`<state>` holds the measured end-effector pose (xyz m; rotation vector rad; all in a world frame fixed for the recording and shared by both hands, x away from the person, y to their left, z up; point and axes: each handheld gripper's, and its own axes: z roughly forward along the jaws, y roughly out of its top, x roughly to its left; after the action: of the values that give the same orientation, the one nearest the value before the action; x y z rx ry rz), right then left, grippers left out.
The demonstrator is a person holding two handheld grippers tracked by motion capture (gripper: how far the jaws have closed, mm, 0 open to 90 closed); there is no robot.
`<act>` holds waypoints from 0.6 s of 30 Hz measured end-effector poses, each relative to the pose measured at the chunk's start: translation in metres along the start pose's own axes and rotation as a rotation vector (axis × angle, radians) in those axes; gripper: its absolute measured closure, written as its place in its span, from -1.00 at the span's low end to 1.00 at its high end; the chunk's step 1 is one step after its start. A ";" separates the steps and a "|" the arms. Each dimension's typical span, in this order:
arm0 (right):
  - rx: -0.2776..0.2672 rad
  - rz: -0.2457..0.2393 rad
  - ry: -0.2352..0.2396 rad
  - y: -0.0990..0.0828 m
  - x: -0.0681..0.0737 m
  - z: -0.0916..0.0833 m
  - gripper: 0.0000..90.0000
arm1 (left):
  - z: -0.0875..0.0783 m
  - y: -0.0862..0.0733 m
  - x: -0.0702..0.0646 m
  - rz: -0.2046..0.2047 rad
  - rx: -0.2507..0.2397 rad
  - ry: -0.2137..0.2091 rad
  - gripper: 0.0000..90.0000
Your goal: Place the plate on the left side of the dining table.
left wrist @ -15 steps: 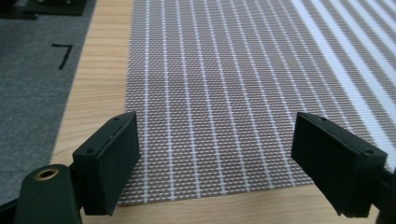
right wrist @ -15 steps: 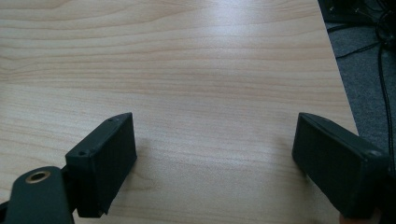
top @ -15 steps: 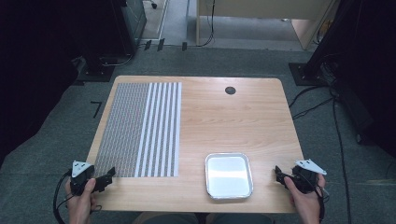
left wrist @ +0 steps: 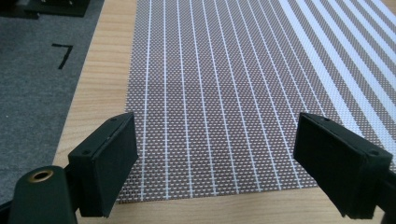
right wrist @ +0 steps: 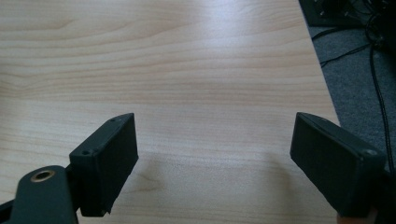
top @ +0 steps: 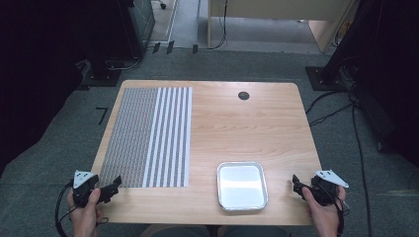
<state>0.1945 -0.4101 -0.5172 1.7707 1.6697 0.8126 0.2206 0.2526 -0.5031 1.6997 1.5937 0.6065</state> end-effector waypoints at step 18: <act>-0.059 0.025 0.031 0.006 0.013 -0.013 -0.66 | -0.004 0.005 -0.026 0.016 -0.019 -0.044 -0.70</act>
<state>0.1888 -0.3975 -0.5038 1.7505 1.6297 0.8960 0.2178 0.2274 -0.4935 1.7019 1.5398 0.5867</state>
